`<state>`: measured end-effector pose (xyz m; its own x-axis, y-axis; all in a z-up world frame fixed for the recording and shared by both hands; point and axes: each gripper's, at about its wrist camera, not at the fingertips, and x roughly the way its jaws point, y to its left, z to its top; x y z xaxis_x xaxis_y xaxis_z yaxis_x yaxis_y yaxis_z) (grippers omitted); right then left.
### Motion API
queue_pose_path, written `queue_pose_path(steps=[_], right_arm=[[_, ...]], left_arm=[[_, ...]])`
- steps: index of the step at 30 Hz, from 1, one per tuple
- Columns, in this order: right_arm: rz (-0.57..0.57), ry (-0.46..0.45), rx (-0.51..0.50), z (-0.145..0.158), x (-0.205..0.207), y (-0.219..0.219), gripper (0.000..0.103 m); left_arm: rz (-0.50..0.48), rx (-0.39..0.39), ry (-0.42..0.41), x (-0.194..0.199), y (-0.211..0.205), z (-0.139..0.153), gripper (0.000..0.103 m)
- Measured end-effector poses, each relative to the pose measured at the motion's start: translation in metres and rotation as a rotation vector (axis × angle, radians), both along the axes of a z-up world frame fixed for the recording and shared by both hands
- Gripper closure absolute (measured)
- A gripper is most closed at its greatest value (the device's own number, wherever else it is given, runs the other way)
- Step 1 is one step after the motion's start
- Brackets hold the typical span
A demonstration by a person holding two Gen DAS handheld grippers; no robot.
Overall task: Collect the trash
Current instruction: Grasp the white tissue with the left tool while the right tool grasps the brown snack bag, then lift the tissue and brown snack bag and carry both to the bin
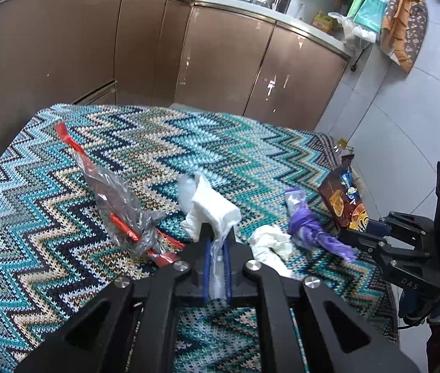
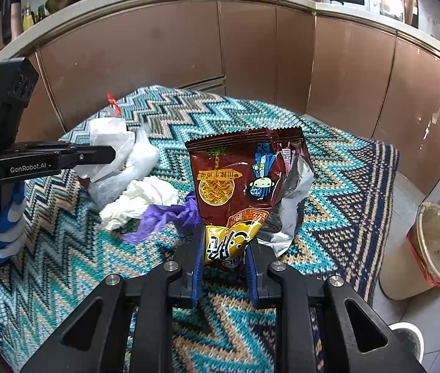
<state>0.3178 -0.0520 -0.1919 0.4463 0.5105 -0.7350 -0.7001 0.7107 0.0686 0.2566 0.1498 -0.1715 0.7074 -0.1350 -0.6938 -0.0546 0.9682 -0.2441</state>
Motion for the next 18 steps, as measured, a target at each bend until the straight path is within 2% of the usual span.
queue_pose_path(steps=[9,18], right_arm=[[-0.040,-0.063,0.071,0.042,-0.033,-0.019,0.082],[-0.044,-0.148,0.130,0.091,-0.083,-0.031,0.082]], left_arm=[[-0.023,-0.018,-0.093,-0.035,-0.004,0.038,0.098],[0.023,-0.015,-0.184,-0.079,0.011,0.084,0.098]])
